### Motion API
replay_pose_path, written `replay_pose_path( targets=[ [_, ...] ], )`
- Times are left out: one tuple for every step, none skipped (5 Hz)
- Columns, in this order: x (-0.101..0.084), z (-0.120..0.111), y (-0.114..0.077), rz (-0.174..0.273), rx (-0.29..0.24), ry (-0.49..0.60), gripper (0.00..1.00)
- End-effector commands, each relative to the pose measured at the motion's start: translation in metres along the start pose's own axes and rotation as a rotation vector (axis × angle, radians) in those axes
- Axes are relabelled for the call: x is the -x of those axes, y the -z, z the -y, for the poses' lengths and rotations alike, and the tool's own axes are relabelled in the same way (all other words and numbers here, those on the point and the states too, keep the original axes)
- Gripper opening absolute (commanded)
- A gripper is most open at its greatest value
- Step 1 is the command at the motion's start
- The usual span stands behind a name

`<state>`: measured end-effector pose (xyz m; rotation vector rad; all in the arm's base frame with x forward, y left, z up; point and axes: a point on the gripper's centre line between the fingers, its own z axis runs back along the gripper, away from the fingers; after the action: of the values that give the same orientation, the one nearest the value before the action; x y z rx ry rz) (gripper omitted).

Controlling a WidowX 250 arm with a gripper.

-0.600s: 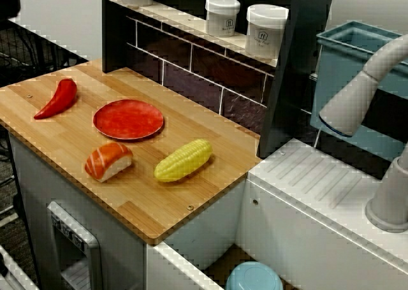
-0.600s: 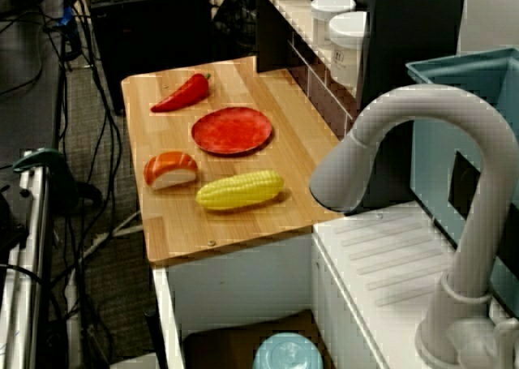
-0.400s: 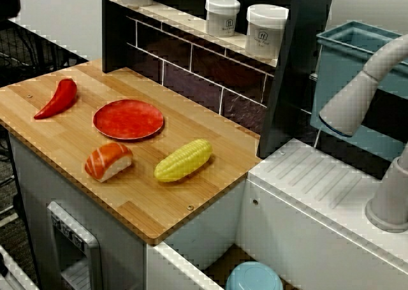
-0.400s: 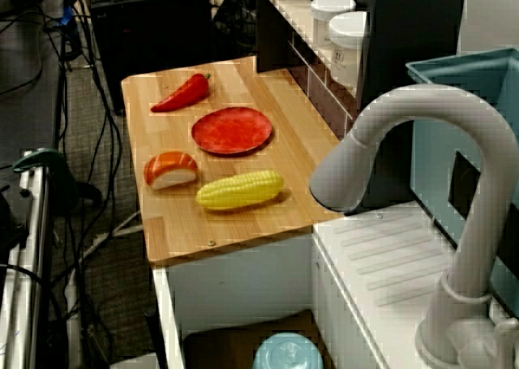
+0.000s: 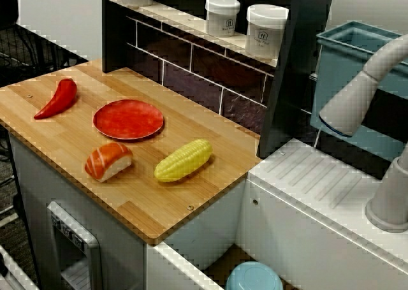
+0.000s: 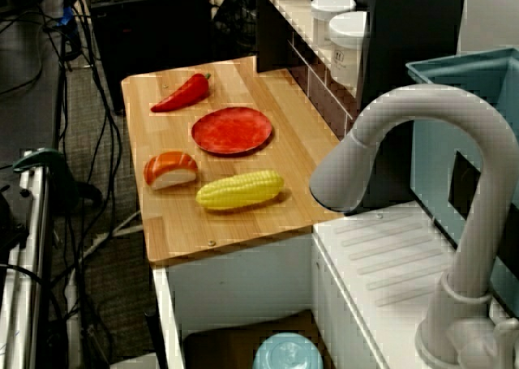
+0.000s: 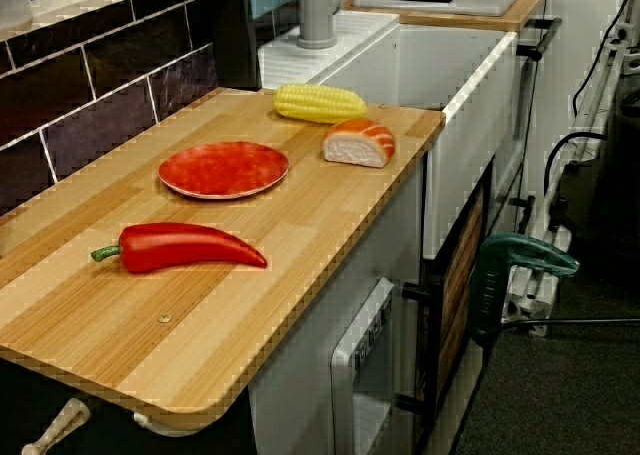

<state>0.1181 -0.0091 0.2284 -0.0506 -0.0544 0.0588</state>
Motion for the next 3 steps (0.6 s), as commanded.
replay_pose_path(
  targets=[
    [-0.021,-0.032,0.013,0.032,-0.041,-0.140,1.00],
    [-0.042,-0.046,0.023,0.157,-0.105,-0.243,1.00],
    [-0.063,-0.058,0.030,0.167,-0.119,-0.267,1.00]
  ],
)
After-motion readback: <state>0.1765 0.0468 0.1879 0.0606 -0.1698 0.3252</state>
